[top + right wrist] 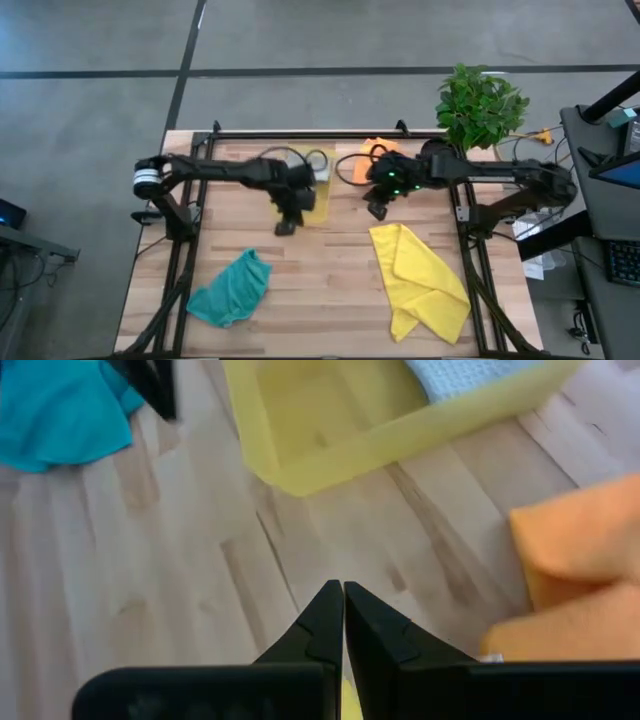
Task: Fold microfiber towels
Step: Adjust the yellow bin on the table, then fold the light blue microfiber cloth
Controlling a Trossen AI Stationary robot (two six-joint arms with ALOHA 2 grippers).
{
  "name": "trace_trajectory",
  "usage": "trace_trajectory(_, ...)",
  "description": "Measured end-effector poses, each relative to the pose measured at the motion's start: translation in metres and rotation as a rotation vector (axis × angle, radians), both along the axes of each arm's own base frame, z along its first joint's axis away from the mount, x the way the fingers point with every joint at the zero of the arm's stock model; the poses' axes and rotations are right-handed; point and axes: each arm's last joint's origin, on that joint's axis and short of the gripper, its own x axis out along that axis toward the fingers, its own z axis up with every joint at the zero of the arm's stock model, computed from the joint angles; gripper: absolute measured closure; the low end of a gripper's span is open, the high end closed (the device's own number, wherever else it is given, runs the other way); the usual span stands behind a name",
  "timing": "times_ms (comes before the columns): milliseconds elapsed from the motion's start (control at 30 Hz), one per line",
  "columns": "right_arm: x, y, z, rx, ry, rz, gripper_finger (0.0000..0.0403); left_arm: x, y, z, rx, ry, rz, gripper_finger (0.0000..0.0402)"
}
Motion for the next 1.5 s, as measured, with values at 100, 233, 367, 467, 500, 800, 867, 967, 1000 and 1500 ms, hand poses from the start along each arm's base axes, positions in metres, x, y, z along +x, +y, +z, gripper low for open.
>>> trace_trajectory(100,-0.02,0.004,0.001,0.018,-0.024,-0.026,0.0394,0.014,-0.004,-0.009,0.118,-0.011,0.103,0.0401)
trace_trajectory(233,-0.046,0.01,0.003,0.037,-0.07,-0.047,0.0394,0.028,0.001,-0.019,0.133,-0.046,0.174,0.0401)
trace_trajectory(367,-0.069,0.015,0.005,0.061,-0.128,-0.073,0.0394,0.035,0.008,-0.032,0.125,-0.02,0.213,0.0401)
trace_trajectory(467,-0.083,0.018,0.006,0.079,-0.17,-0.097,0.0394,0.04,0.012,-0.032,0.163,-0.023,0.245,0.0401)
trace_trajectory(500,-0.087,0.018,0.006,0.085,-0.183,-0.104,0.0394,0.04,0.014,-0.03,0.185,-0.028,0.267,0.0401)
trace_trajectory(800,-0.109,0.023,0.002,0.119,-0.257,-0.138,0.0394,0.029,0.012,0.027,0.203,-0.168,0.333,0.0401)
trace_trajectory(867,-0.11,0.023,0.002,0.119,-0.256,-0.138,0.0394,0.018,0.005,0.042,0.201,-0.182,0.318,0.0401)
trace_trajectory(967,-0.109,0.023,0.001,0.119,-0.256,-0.139,0.0394,-0.003,-0.01,0.063,0.185,-0.159,0.276,0.0401)
trace_trajectory(1000,-0.109,0.023,0.001,0.119,-0.257,-0.138,0.0394,-0.011,-0.015,0.067,0.172,-0.133,0.252,0.0401)
trace_trajectory(1500,-0.078,0.017,-0.007,0.087,-0.274,-0.092,0.0394,-0.069,-0.067,0.042,-0.098,0.171,0.206,0.0367)
